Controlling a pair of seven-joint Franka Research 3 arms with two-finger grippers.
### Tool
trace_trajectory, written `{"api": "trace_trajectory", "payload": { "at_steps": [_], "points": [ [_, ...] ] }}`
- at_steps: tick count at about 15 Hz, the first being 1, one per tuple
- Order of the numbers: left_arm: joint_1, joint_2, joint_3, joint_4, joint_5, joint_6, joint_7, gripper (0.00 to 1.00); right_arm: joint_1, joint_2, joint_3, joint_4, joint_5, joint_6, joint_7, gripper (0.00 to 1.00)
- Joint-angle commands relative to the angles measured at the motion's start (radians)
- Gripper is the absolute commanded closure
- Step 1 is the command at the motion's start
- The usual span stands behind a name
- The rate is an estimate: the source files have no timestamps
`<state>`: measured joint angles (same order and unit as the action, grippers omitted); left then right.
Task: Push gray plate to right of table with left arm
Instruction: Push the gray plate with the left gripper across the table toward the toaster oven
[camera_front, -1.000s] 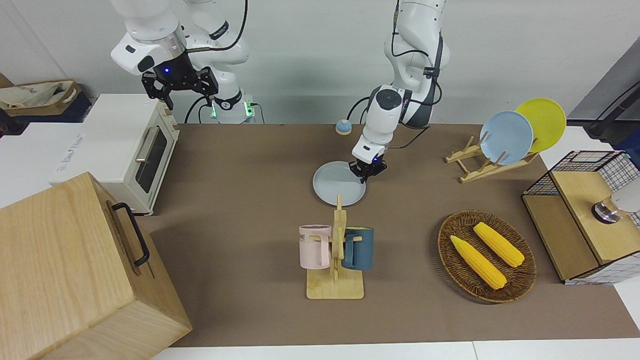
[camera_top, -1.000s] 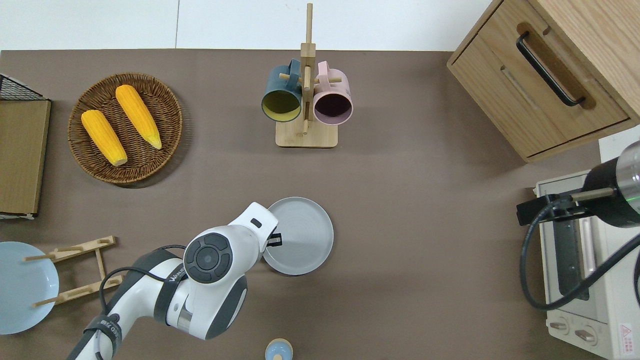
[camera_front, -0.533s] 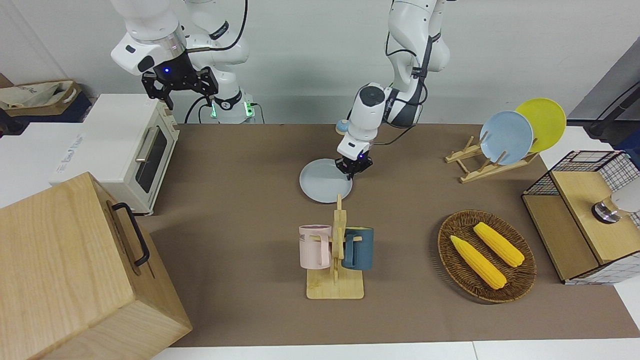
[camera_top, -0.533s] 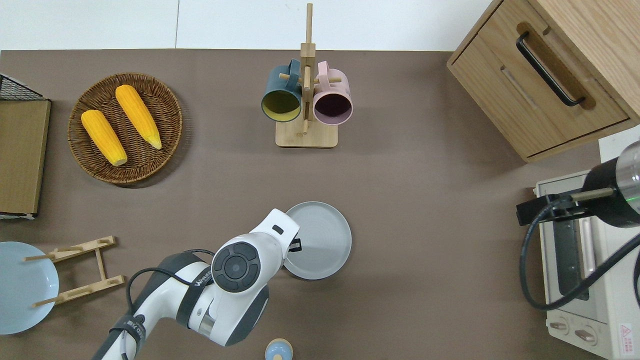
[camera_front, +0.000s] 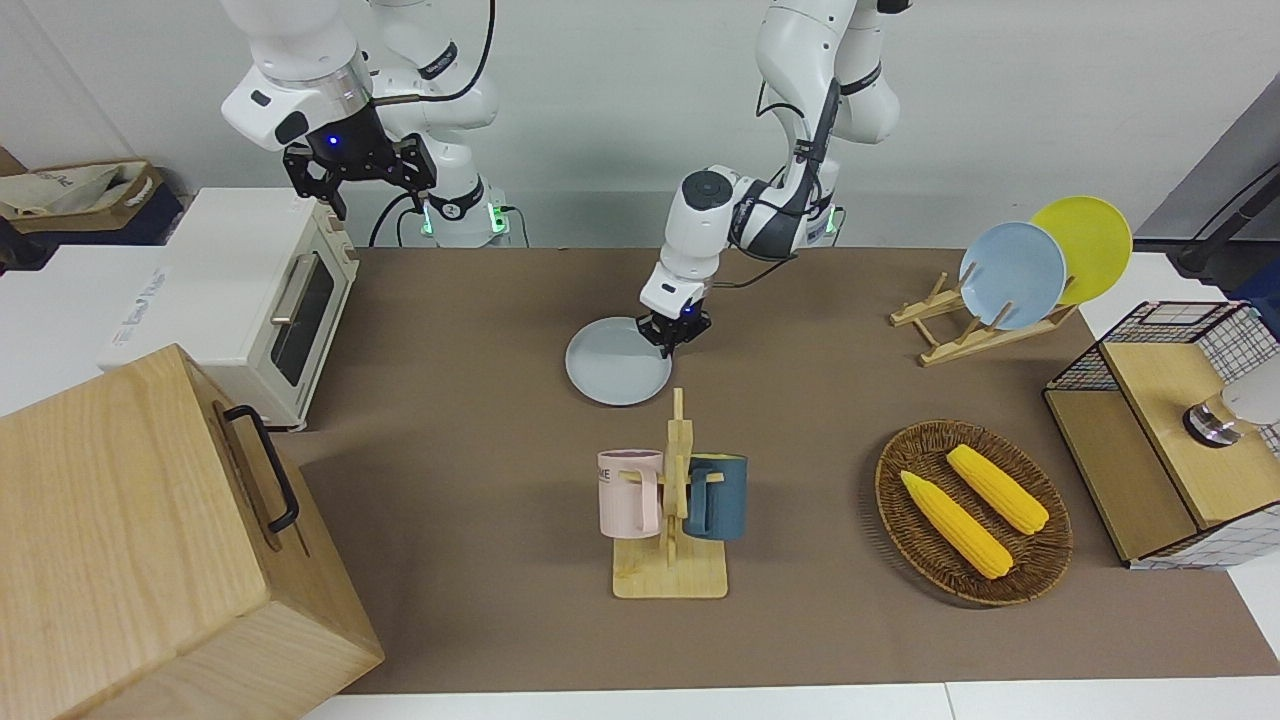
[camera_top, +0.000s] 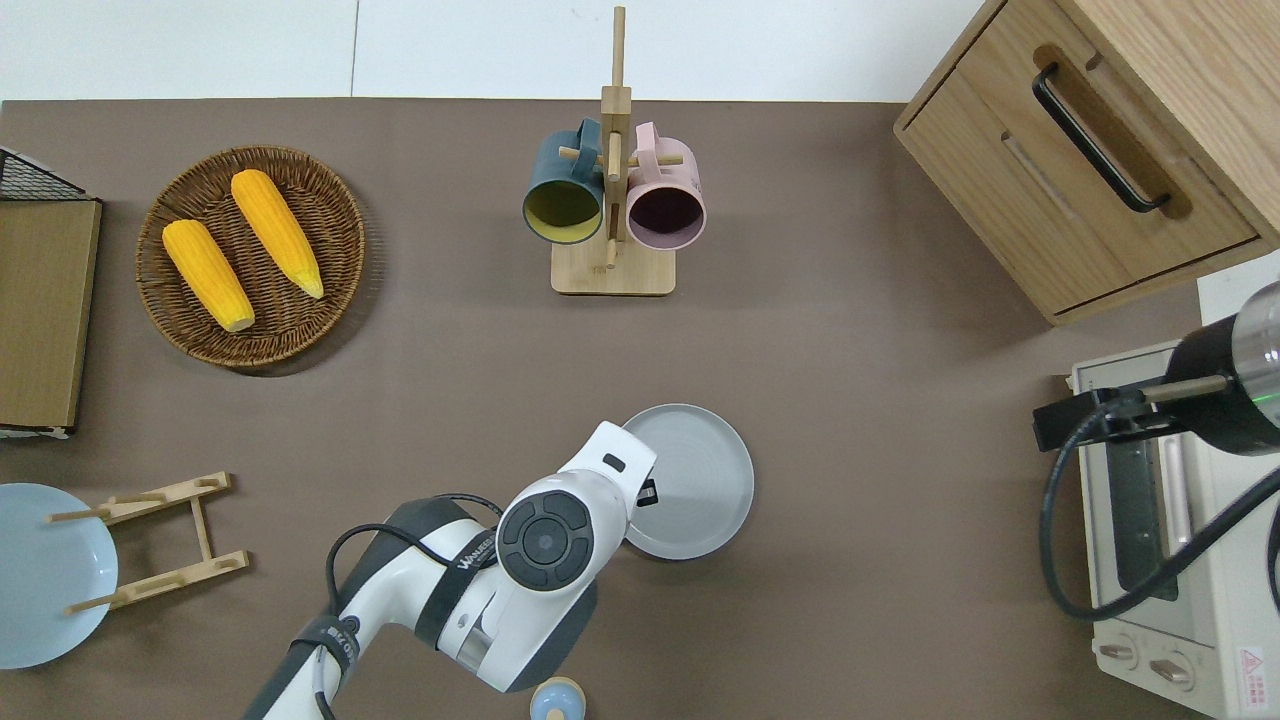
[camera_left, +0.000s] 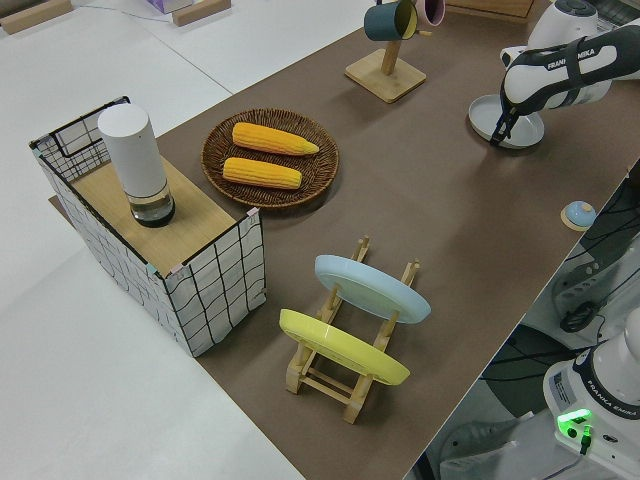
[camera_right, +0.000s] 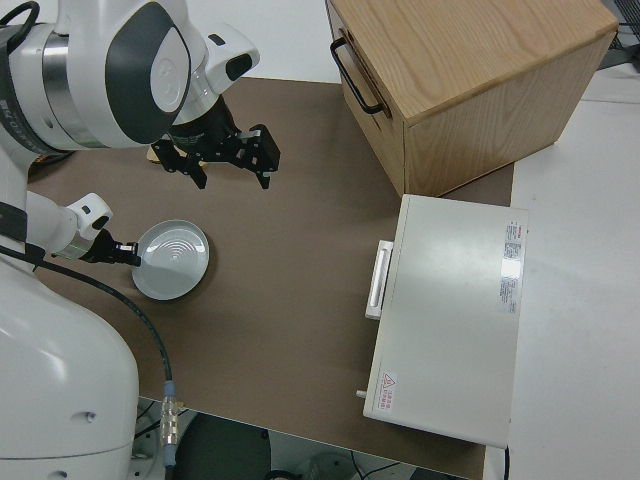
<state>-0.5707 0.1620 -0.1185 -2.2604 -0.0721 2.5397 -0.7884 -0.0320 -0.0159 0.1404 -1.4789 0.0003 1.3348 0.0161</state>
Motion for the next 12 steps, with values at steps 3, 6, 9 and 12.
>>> {"api": "trace_trajectory", "payload": {
  "at_steps": [3, 6, 9, 12],
  "points": [
    [-0.034, 0.071, -0.032, 0.065, -0.011, 0.01, -0.078, 1.0, -0.02, -0.002, 0.016, 0.009, 0.004, -0.016, 0.013, 0.017],
    [-0.055, 0.1, -0.033, 0.105, -0.011, 0.01, -0.113, 1.0, -0.02, -0.002, 0.016, 0.009, 0.004, -0.016, 0.013, 0.017],
    [-0.089, 0.134, -0.033, 0.156, -0.011, 0.01, -0.159, 1.0, -0.019, -0.002, 0.016, 0.009, 0.004, -0.016, 0.012, 0.017],
    [-0.118, 0.162, -0.033, 0.193, -0.011, 0.01, -0.192, 1.0, -0.019, -0.002, 0.016, 0.009, 0.004, -0.016, 0.013, 0.017]
  ]
}}
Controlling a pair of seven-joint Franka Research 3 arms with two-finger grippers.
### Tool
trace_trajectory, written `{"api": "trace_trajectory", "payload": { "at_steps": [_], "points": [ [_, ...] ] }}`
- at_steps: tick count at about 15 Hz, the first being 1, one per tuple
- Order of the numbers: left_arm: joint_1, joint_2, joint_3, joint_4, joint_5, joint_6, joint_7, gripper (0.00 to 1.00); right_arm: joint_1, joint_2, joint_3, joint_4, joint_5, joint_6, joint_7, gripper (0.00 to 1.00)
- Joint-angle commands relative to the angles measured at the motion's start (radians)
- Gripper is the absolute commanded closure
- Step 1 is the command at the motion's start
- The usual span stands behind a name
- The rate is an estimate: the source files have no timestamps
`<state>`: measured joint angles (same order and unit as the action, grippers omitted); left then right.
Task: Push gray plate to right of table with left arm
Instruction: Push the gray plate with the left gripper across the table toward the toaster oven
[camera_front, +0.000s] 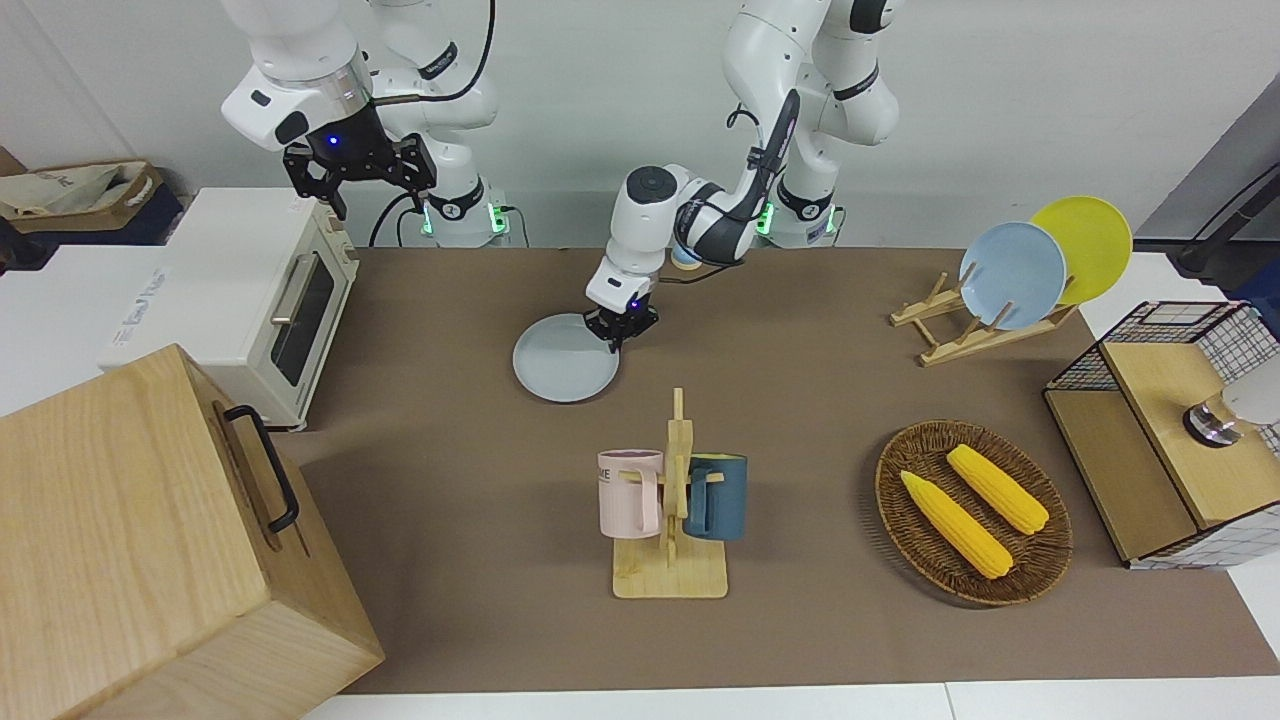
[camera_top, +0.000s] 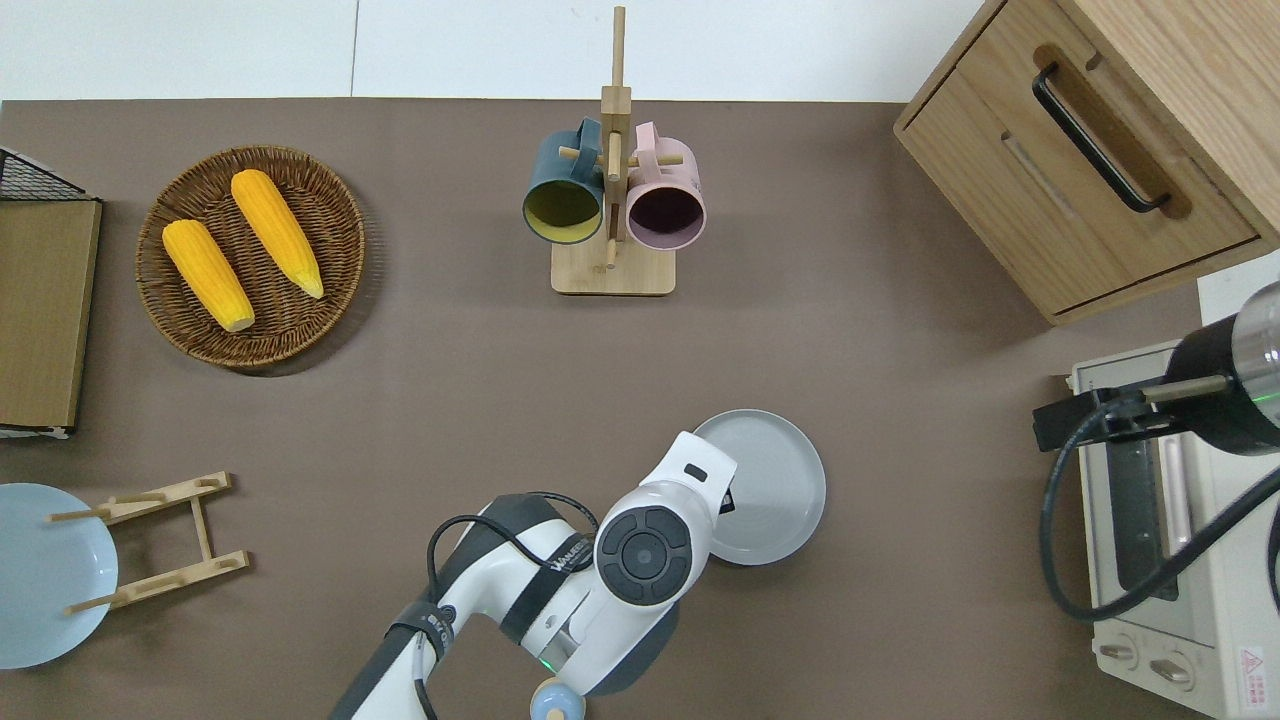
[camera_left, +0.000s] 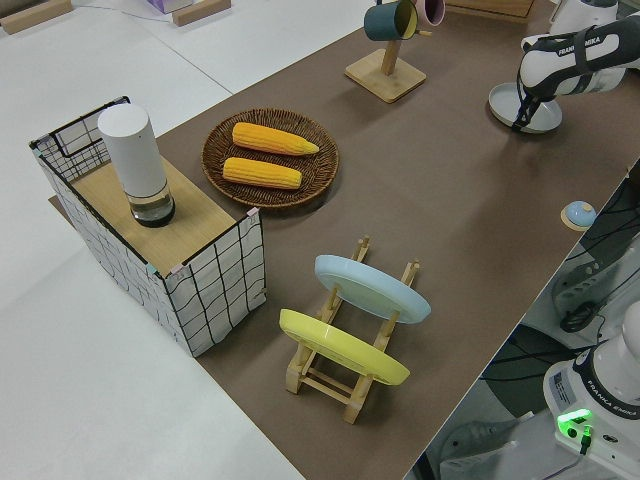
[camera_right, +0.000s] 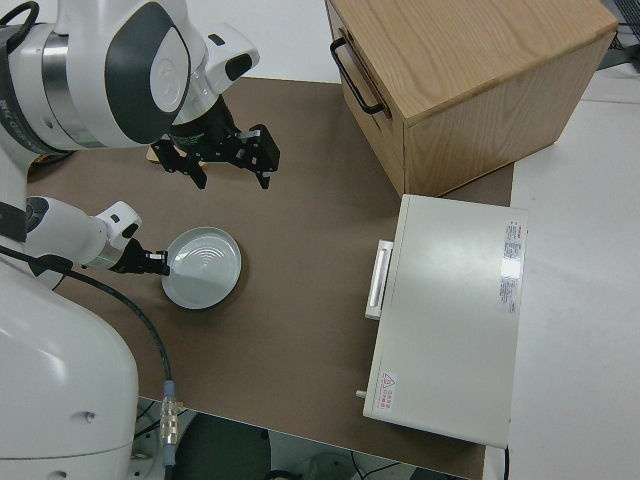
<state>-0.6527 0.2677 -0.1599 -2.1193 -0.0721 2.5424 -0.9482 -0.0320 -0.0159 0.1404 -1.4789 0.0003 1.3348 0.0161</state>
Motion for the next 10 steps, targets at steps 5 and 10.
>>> {"api": "trace_trajectory", "payload": {
  "at_steps": [5, 10],
  "points": [
    [-0.076, 0.088, 0.008, 0.107, -0.011, 0.007, -0.075, 1.0, -0.02, -0.002, 0.016, 0.009, 0.004, -0.016, 0.012, 0.017],
    [-0.079, 0.1, 0.008, 0.119, -0.011, 0.007, -0.075, 1.0, -0.019, -0.002, 0.016, 0.009, 0.004, -0.016, 0.013, 0.017]
  ]
}}
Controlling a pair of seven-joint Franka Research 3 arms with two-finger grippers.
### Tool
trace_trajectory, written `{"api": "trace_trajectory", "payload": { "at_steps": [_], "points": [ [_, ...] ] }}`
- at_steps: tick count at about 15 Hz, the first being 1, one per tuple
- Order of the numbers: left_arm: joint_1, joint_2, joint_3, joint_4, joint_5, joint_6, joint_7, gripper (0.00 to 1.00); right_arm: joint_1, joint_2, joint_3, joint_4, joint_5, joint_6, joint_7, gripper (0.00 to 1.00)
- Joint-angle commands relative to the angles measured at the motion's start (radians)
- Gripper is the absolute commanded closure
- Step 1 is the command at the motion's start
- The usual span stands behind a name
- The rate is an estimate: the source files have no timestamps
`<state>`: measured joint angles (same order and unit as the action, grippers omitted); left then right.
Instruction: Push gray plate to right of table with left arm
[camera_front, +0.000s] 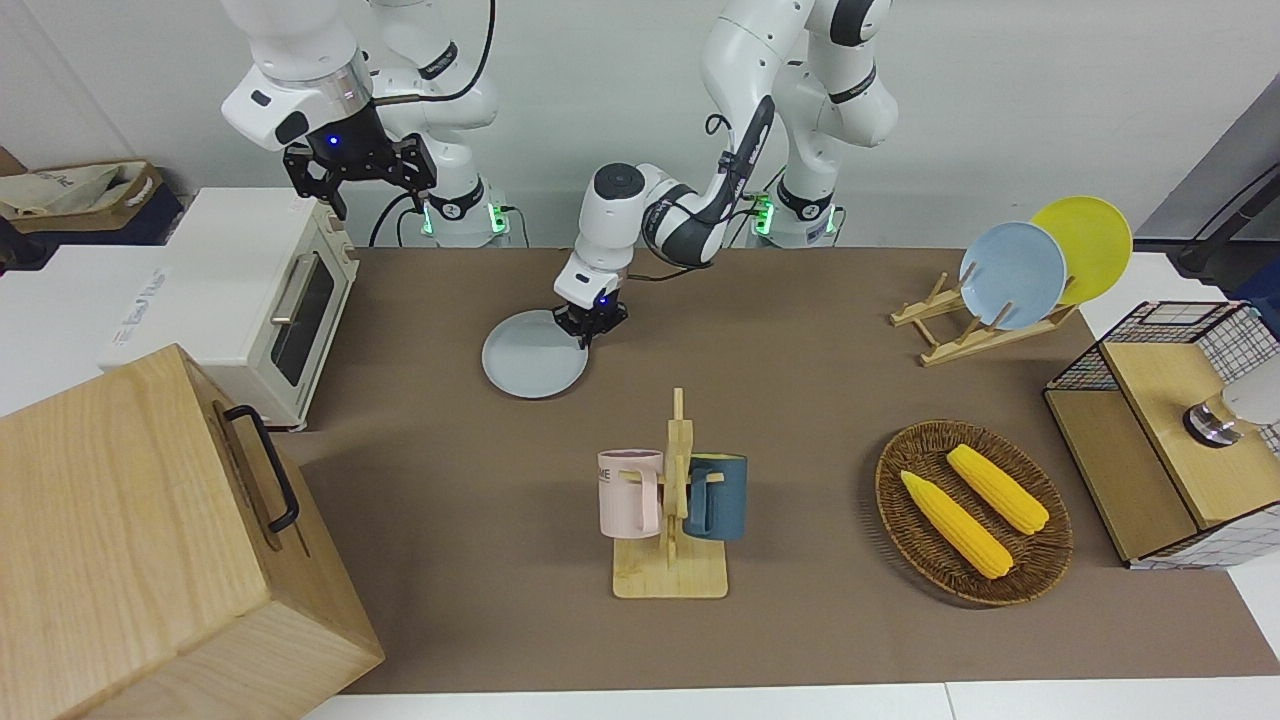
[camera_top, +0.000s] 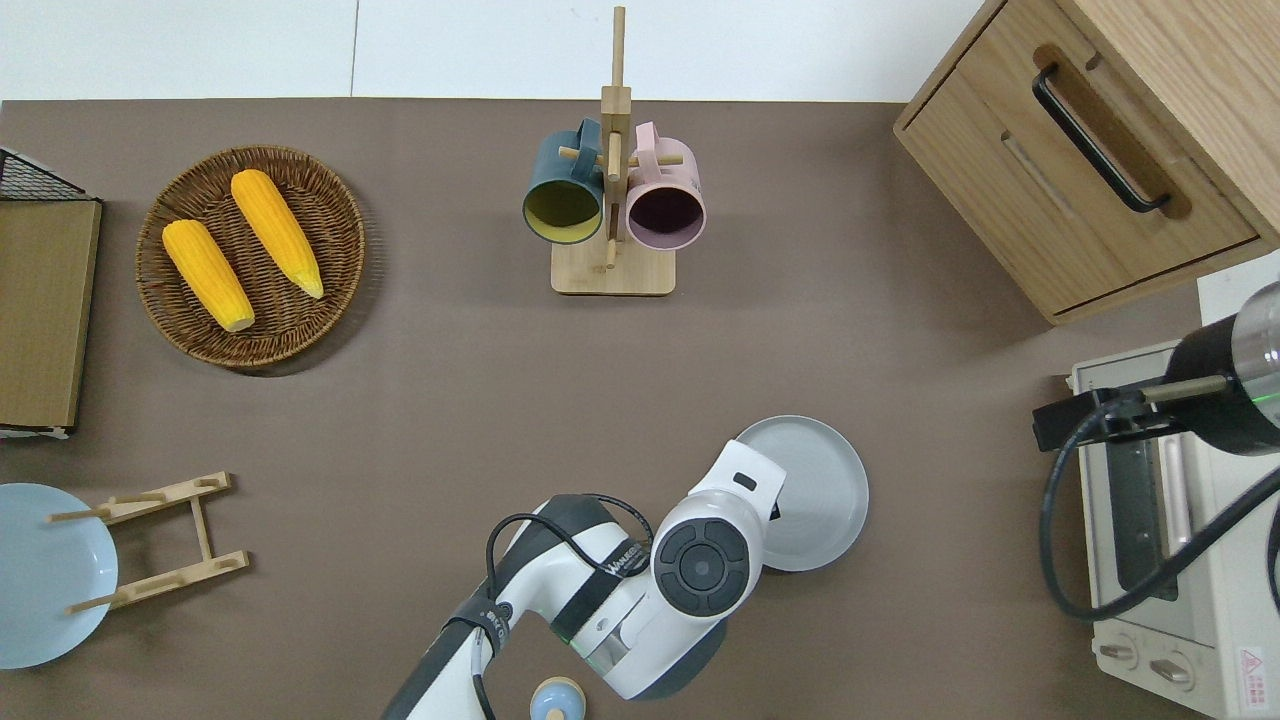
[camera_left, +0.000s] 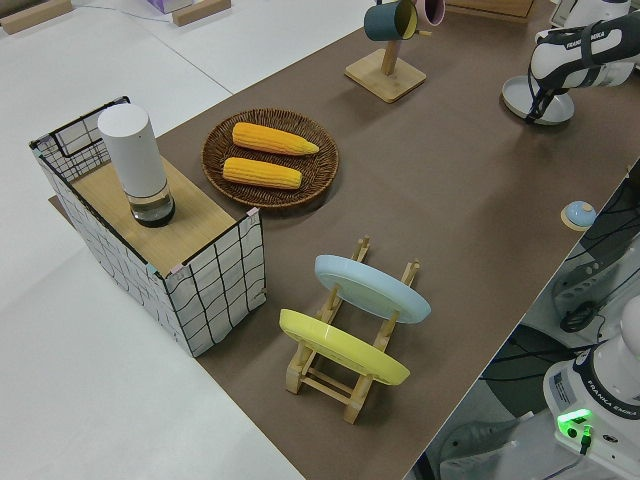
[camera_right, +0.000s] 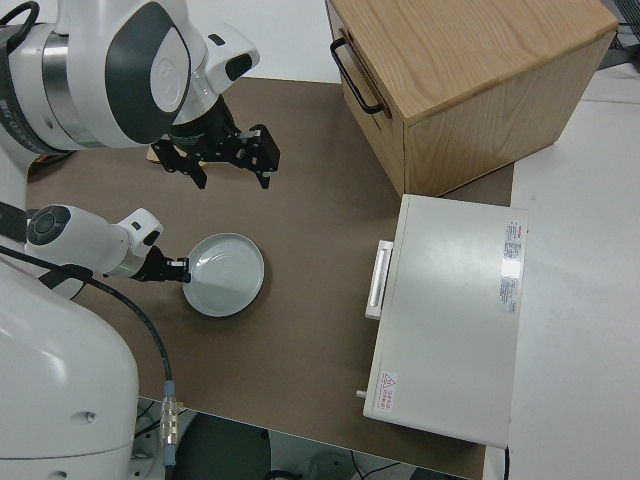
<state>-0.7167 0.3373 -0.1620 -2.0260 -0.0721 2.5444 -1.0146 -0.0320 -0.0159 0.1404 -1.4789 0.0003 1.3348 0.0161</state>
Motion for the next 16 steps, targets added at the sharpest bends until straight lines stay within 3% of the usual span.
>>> {"api": "trace_trajectory", "payload": {
  "at_steps": [1, 4, 5, 6, 8, 9, 16],
  "points": [
    [-0.015, 0.031, 0.01, 0.026, -0.011, 0.005, -0.009, 1.0, -0.019, -0.002, 0.016, 0.009, 0.004, -0.016, 0.013, 0.017],
    [-0.015, 0.031, 0.01, 0.026, -0.011, 0.005, -0.009, 0.99, -0.02, -0.002, 0.016, 0.009, 0.004, -0.016, 0.013, 0.017],
    [-0.015, 0.031, 0.01, 0.026, -0.011, 0.005, -0.009, 0.95, -0.02, -0.002, 0.016, 0.009, 0.004, -0.016, 0.012, 0.017],
    [-0.015, 0.031, 0.01, 0.026, -0.009, 0.005, -0.009, 0.84, -0.019, -0.002, 0.016, 0.009, 0.004, -0.016, 0.013, 0.017],
    [-0.015, 0.031, 0.01, 0.027, -0.005, 0.005, -0.009, 0.18, -0.02, -0.002, 0.016, 0.009, 0.004, -0.016, 0.012, 0.017],
    [-0.017, 0.031, 0.01, 0.027, -0.003, 0.005, -0.01, 0.01, -0.019, -0.002, 0.016, 0.009, 0.004, -0.016, 0.013, 0.017],
    [-0.018, 0.031, 0.01, 0.027, 0.002, 0.004, -0.018, 0.01, -0.02, -0.002, 0.016, 0.009, 0.004, -0.016, 0.013, 0.017]
  ]
}}
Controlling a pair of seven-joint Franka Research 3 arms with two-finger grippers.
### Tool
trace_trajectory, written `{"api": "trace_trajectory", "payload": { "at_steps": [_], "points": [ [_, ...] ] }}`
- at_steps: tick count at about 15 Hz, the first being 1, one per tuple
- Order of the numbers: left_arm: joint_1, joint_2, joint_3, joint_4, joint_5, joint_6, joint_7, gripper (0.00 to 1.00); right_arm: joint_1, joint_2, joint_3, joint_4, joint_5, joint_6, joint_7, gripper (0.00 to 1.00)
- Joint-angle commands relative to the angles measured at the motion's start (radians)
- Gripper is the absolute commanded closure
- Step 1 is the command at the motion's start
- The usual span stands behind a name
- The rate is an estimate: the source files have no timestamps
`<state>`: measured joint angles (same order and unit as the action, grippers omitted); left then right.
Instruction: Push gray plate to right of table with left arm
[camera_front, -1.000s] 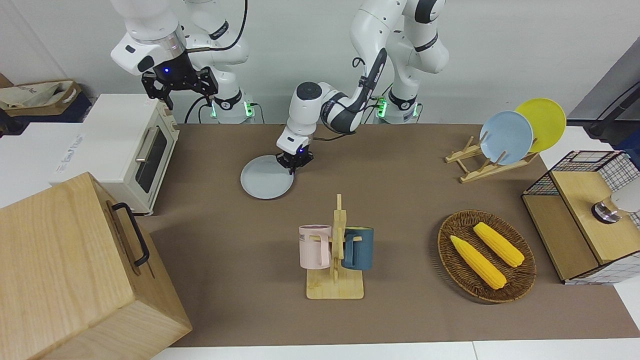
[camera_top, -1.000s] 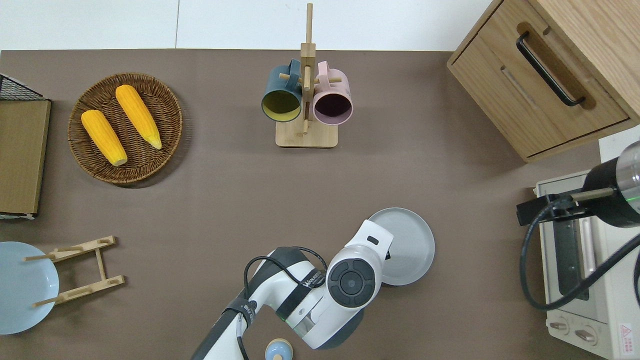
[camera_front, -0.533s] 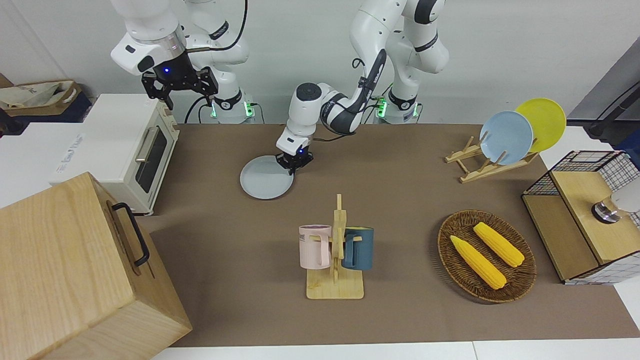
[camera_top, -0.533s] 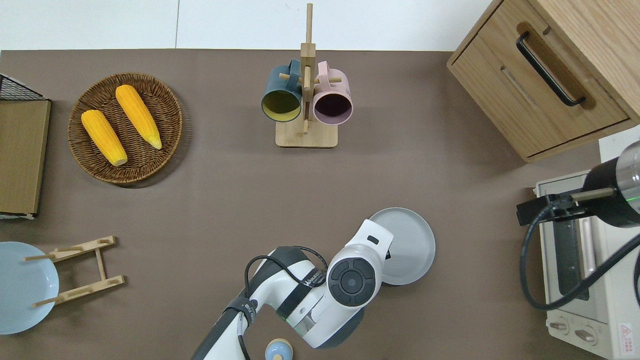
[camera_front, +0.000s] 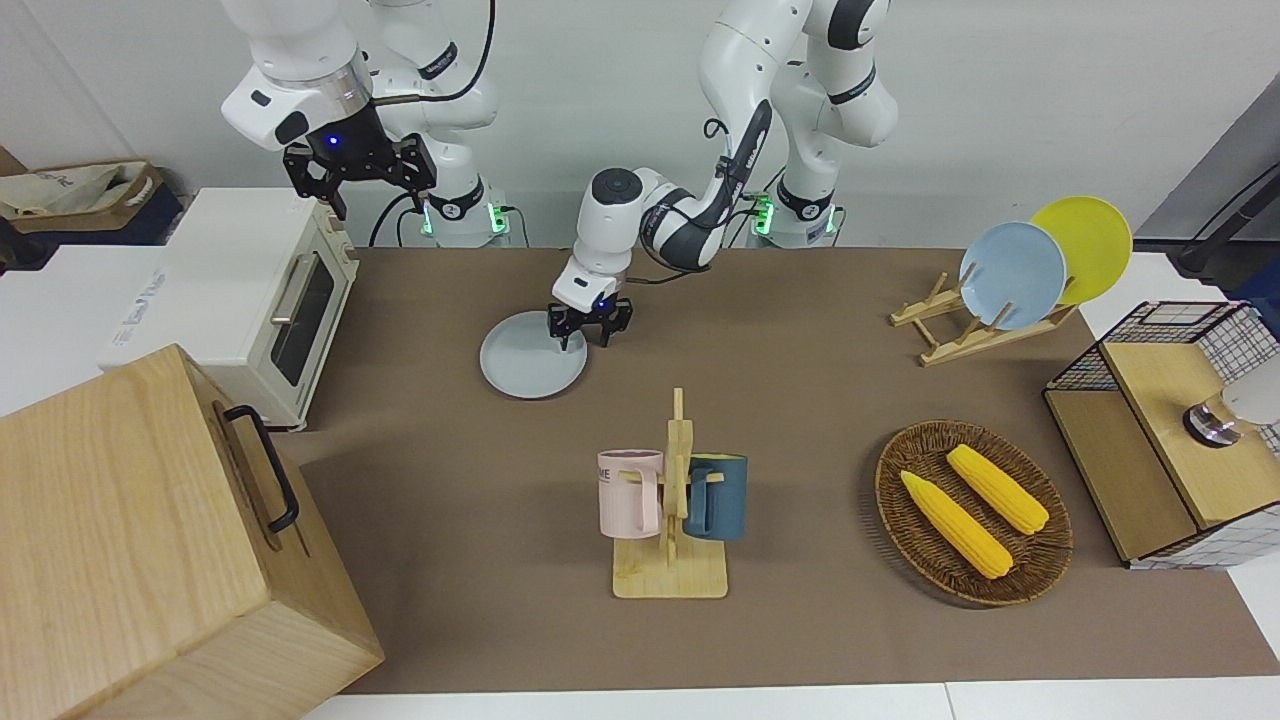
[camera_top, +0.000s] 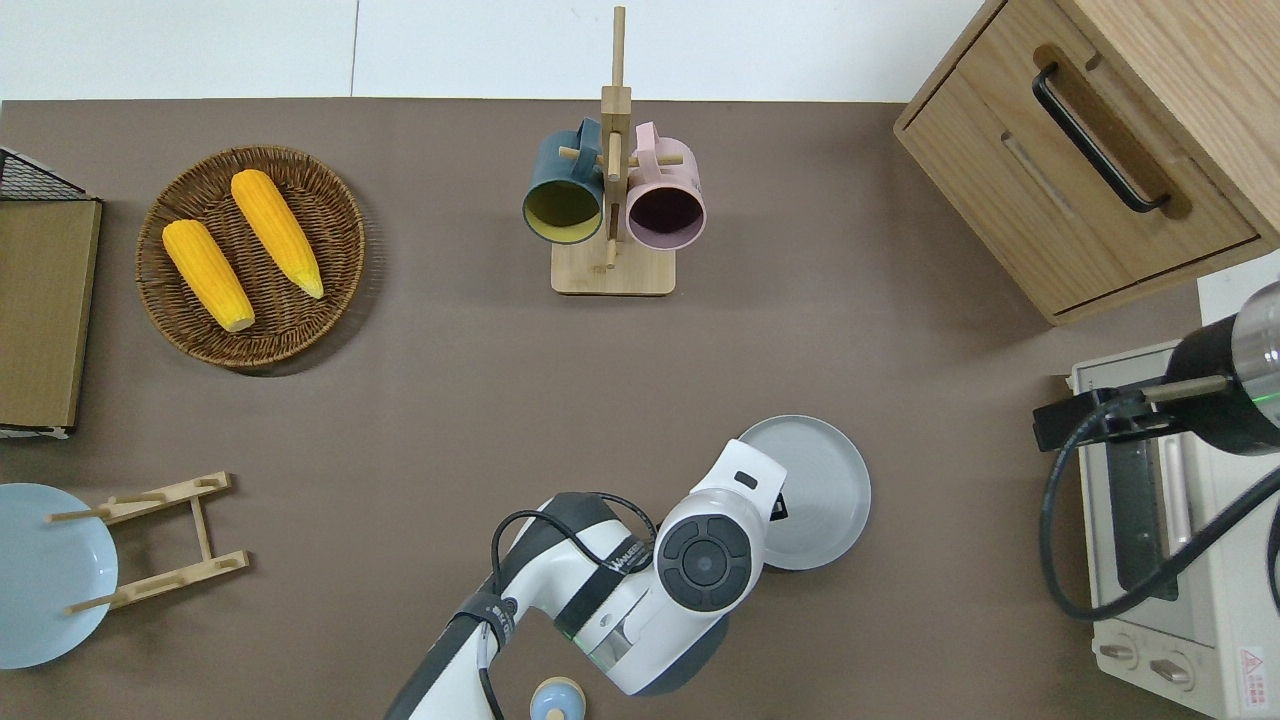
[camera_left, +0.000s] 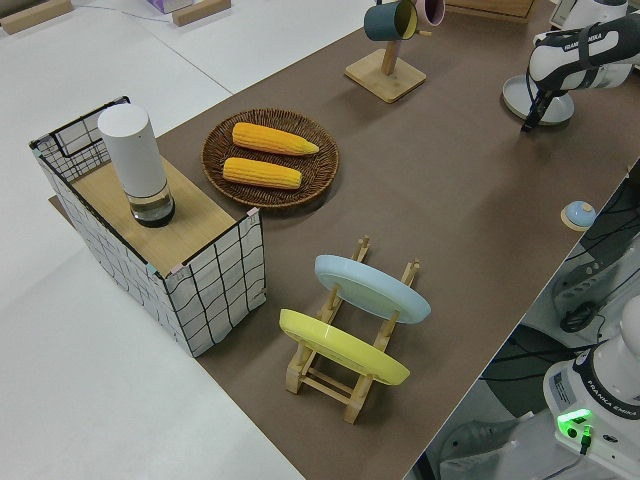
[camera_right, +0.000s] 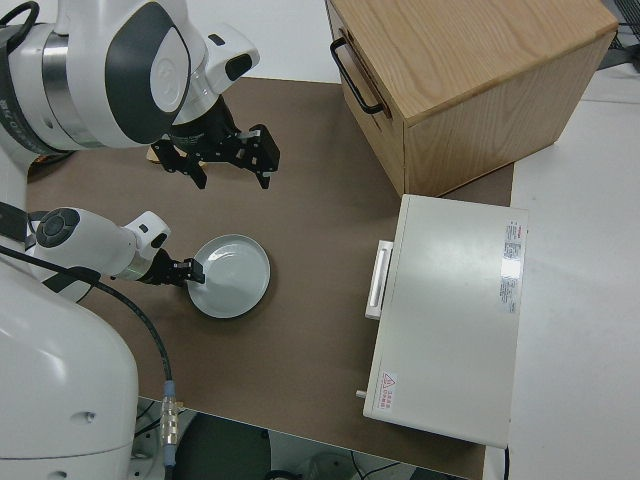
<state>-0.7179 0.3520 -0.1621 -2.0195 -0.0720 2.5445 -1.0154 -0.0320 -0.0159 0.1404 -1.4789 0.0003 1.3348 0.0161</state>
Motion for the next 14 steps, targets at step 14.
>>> {"api": "trace_trajectory", "payload": {
  "at_steps": [14],
  "points": [
    [0.024, -0.102, 0.027, 0.016, 0.006, -0.191, 0.138, 0.01, -0.02, -0.002, 0.016, 0.009, 0.004, -0.016, 0.012, 0.017]
  ]
}}
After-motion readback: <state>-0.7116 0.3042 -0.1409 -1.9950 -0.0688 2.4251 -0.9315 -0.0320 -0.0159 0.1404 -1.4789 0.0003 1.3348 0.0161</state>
